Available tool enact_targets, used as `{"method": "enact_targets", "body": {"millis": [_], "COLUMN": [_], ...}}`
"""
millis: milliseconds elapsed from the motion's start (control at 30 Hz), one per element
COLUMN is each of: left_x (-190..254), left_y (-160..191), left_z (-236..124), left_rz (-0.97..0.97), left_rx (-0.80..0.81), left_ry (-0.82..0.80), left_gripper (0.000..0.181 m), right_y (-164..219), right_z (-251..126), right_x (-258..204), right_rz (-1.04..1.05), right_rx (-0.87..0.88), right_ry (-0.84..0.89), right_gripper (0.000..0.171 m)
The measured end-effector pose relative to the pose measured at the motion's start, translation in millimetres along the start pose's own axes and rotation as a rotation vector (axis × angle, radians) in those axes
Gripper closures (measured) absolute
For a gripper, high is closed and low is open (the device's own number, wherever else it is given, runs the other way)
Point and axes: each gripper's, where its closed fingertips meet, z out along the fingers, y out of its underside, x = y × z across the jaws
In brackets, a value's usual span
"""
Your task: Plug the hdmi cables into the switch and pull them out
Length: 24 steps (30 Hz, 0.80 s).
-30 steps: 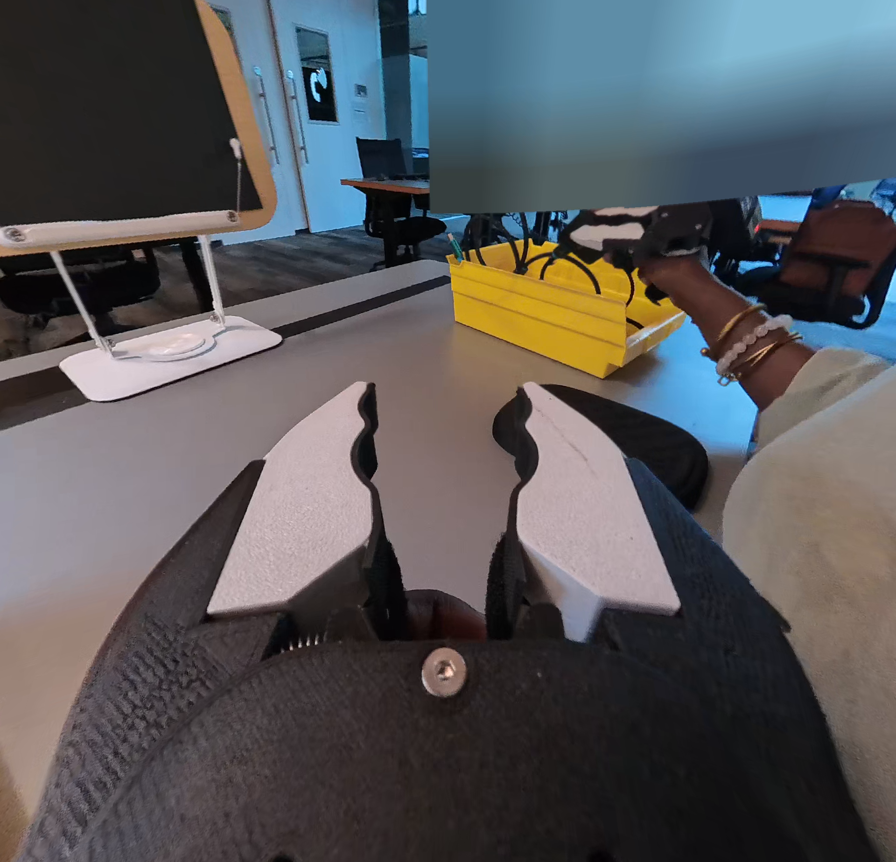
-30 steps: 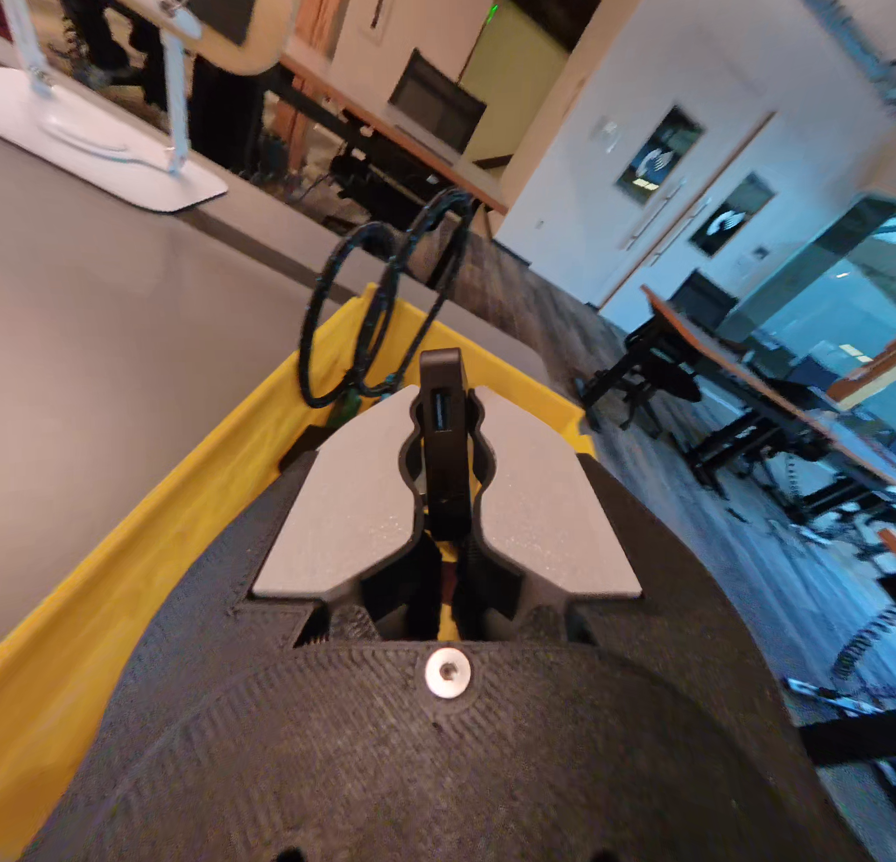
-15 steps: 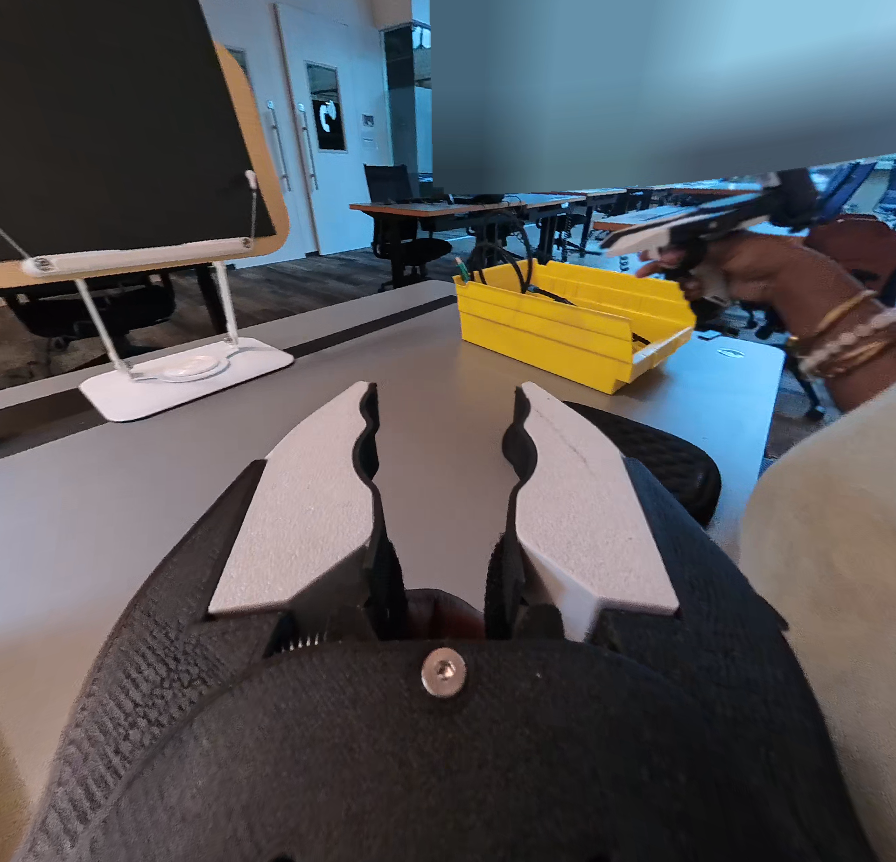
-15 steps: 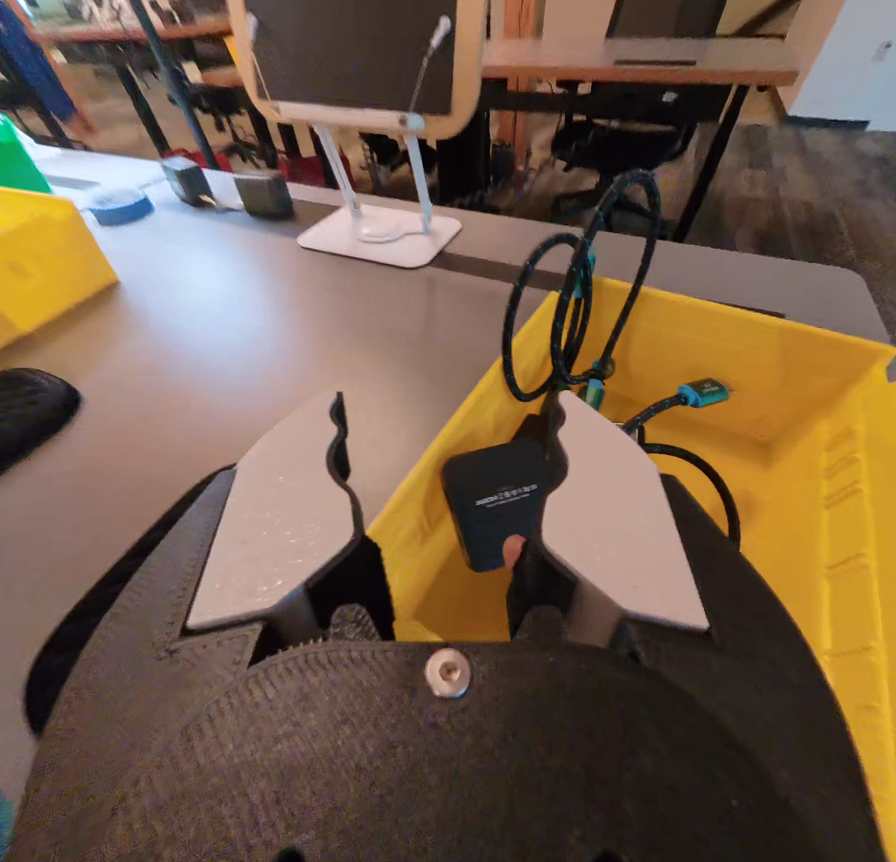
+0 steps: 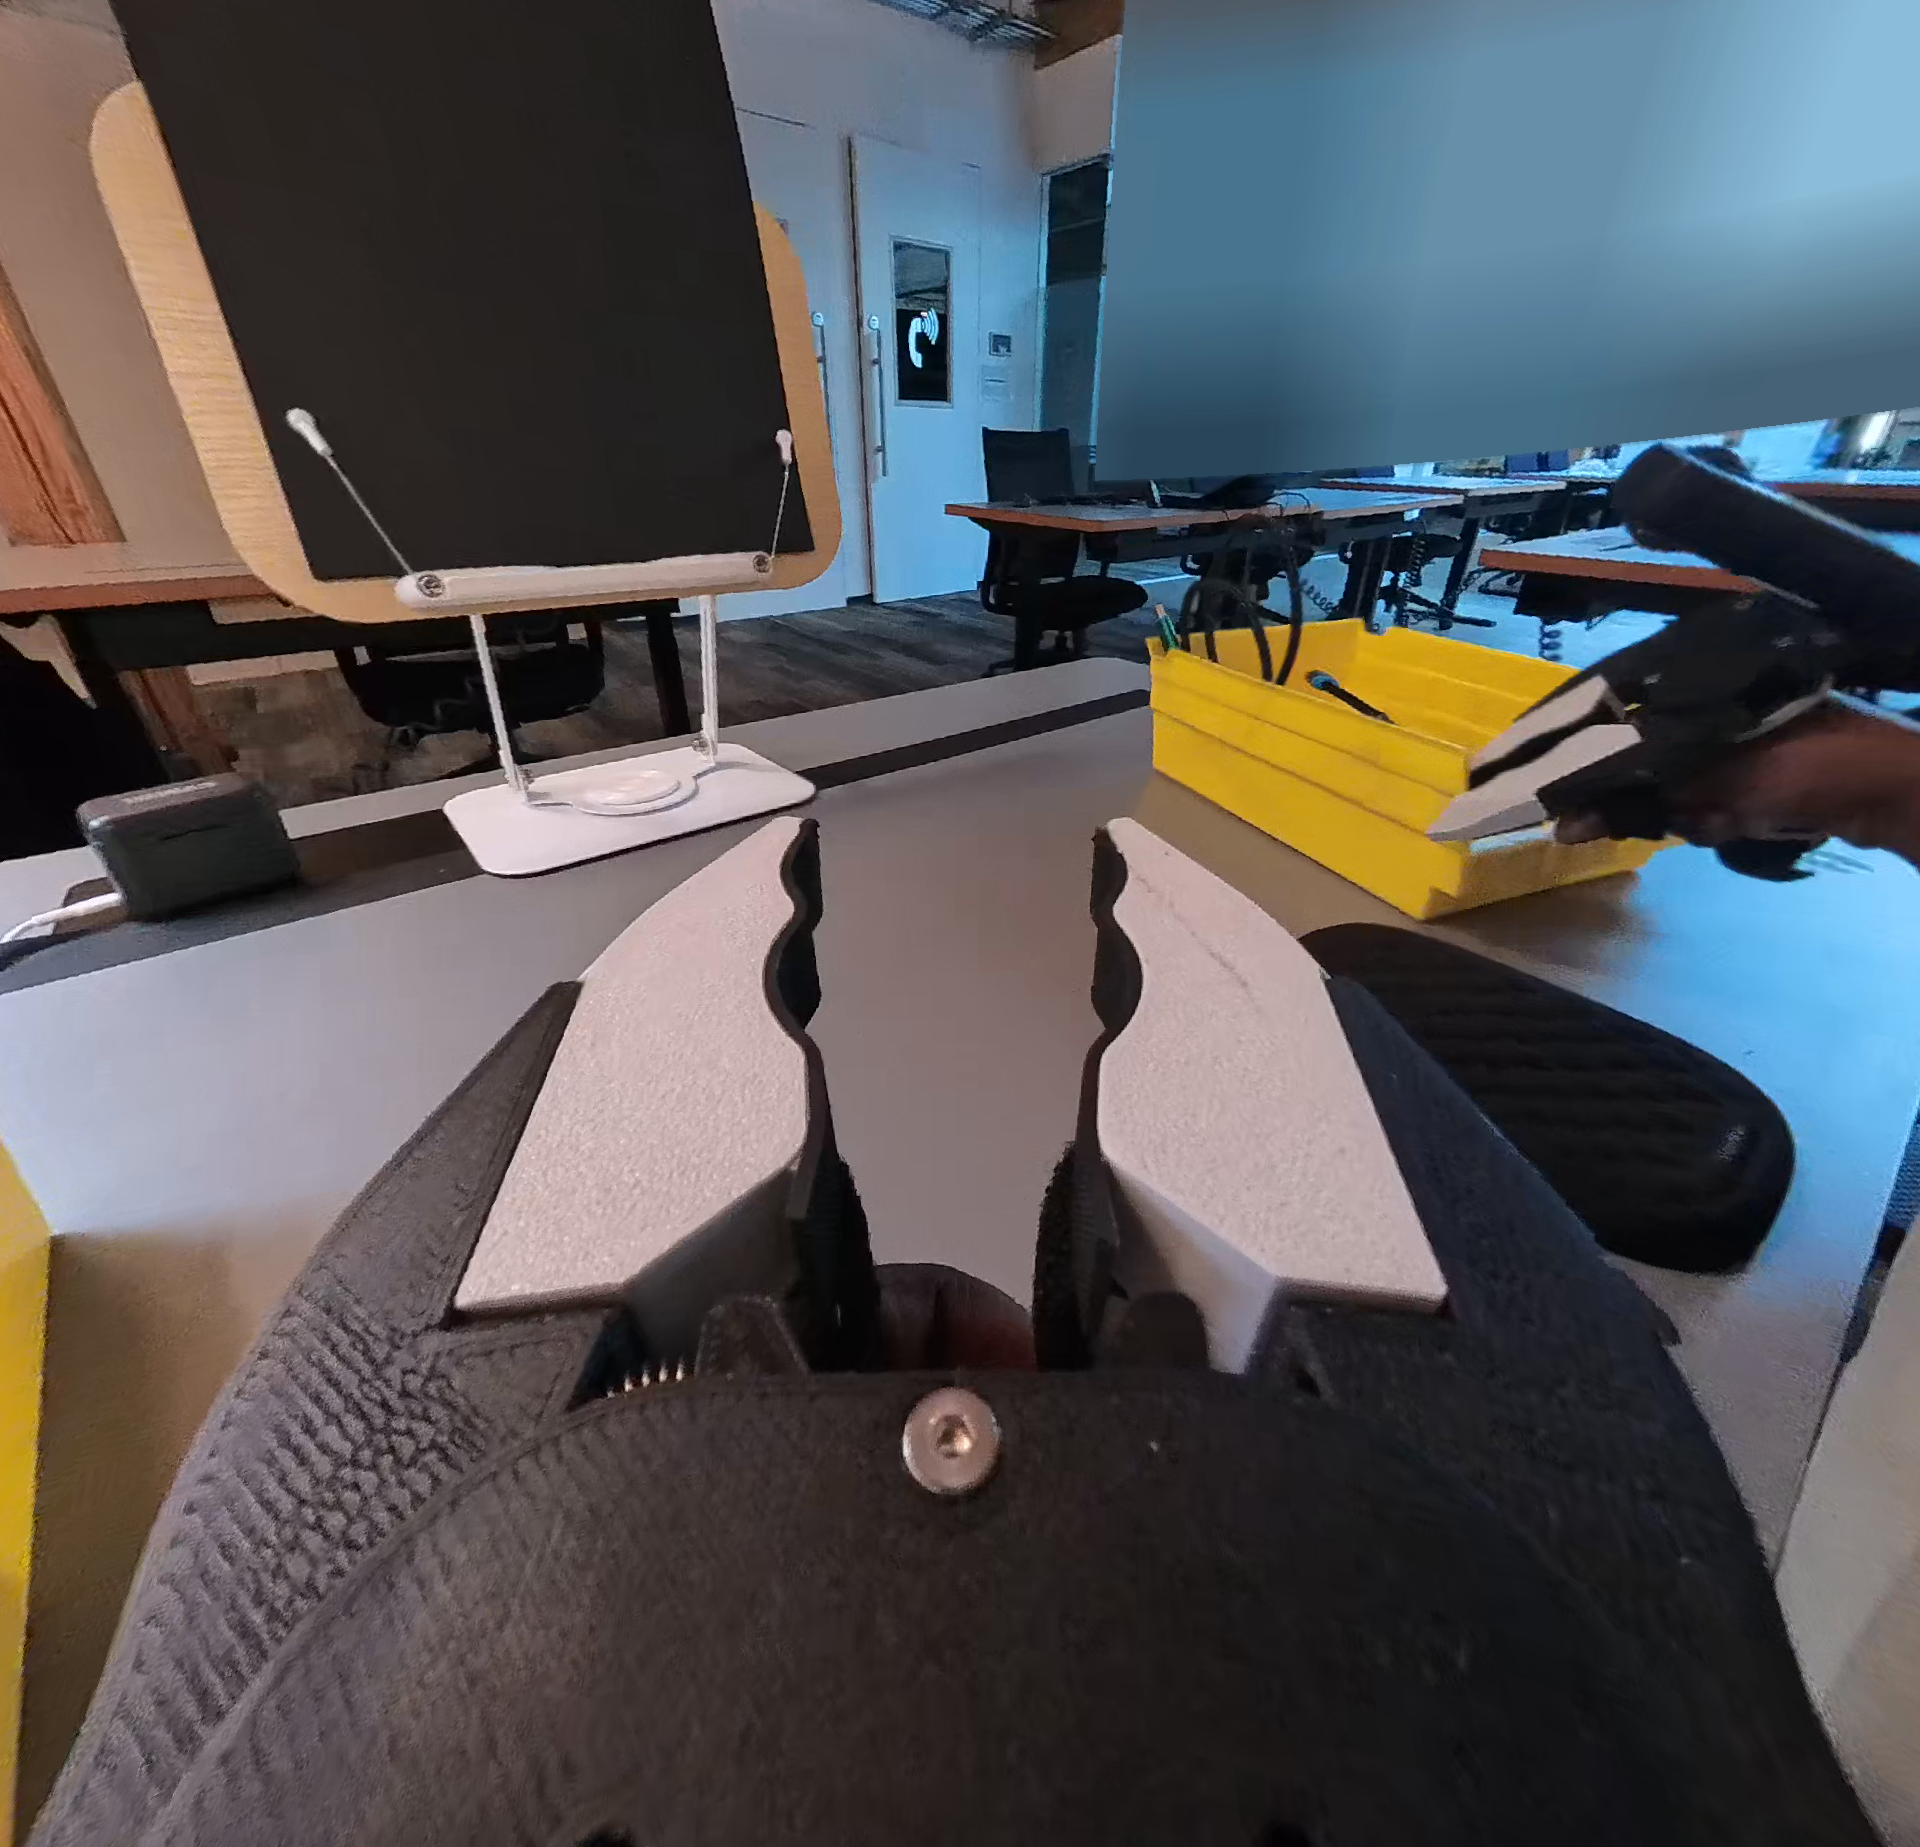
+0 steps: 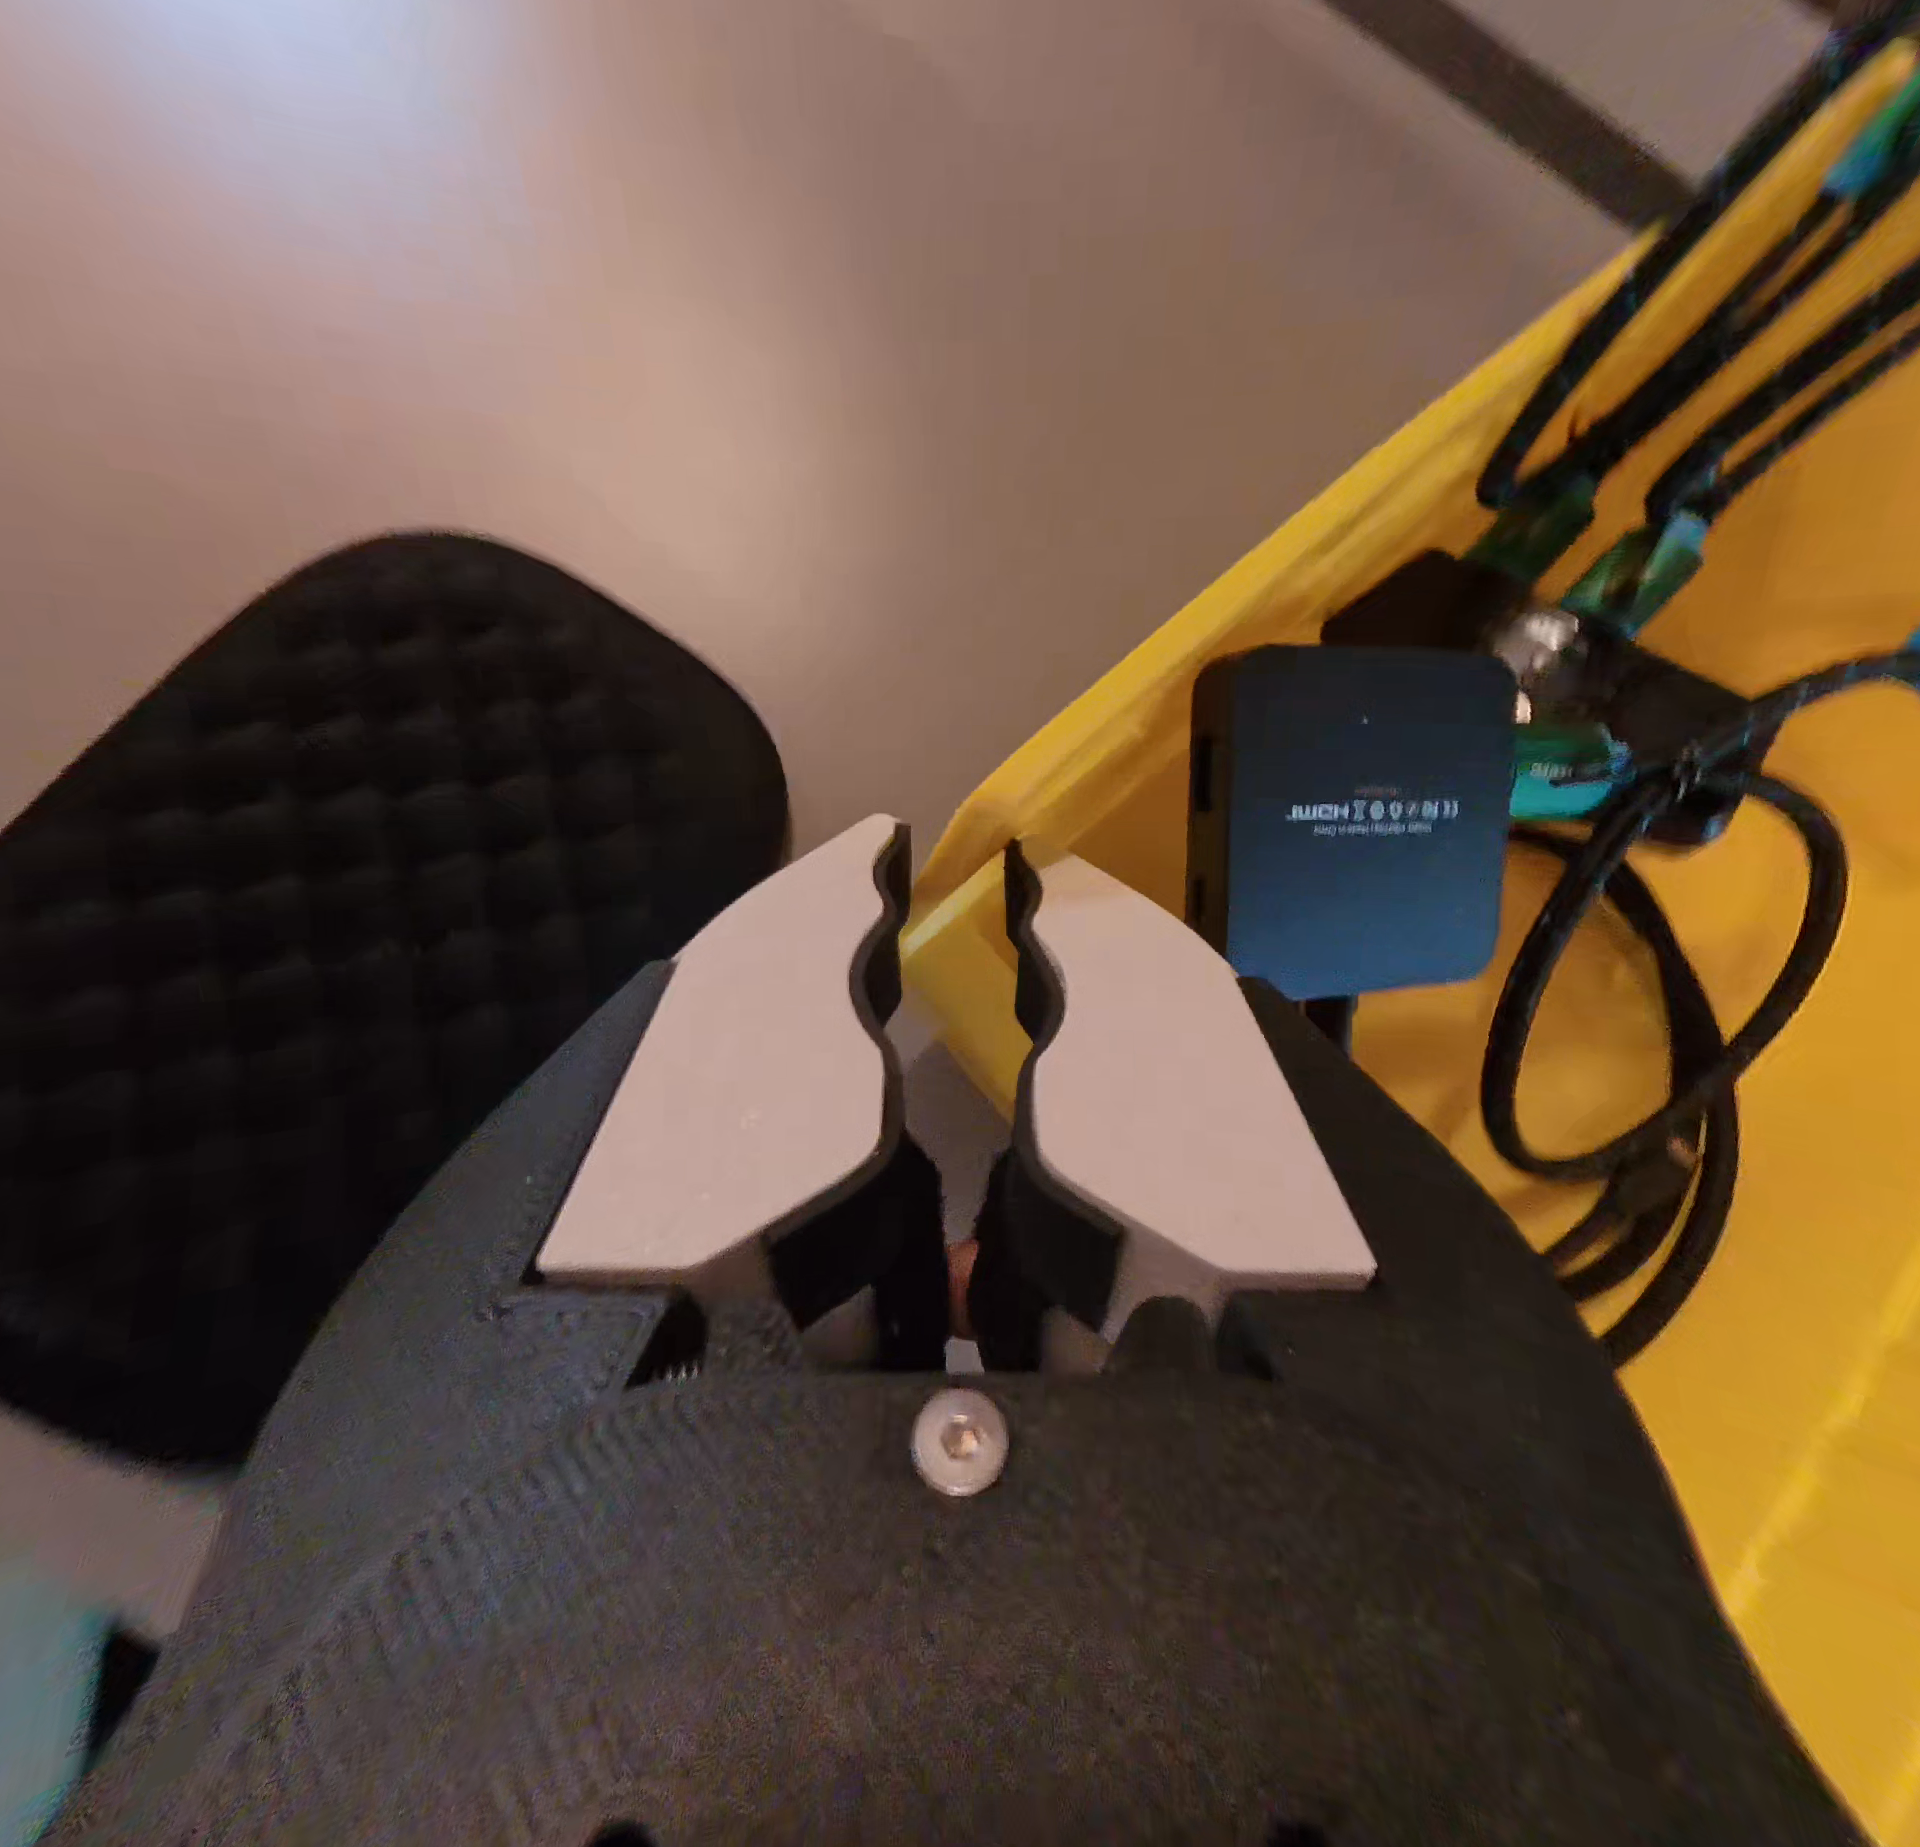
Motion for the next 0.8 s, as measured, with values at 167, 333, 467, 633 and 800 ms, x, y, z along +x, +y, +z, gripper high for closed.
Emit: {"method": "enact_targets", "body": {"millis": [167, 333, 467, 633, 800], "left_x": [-1.5, -3.1, -7.6, -13.0, -15.5], "left_y": [0.3, -3.3, -3.8, -5.7, -7.8], "left_z": [-4.6, -10.8, -16.5, -21.7, -25.2], "left_rz": [0.007, 0.039, 0.057, 0.054, 0.063], "left_rx": [0.013, 0.030, 0.029, 0.040, 0.047], "left_ry": [0.005, 0.002, -0.011, -0.021, -0.022], "left_gripper": [0.132, 0.133, 0.133, 0.134, 0.134], "right_y": [-39.3, -71.6, -95.9, -130.0, -169.8], "right_z": [35.0, 60.6, 75.5, 93.7, 115.6], "right_x": [-18.1, -42.9, -75.6, -132.9, -201.2], "right_rz": [-0.133, -0.168, -0.159, -0.202, -0.249], "right_rx": [-0.001, 0.023, 0.081, 0.160, 0.247], "right_ry": [0.059, 0.041, -0.002, -0.079, -0.190], "right_gripper": [0.151, 0.151, 0.151, 0.150, 0.147]}}
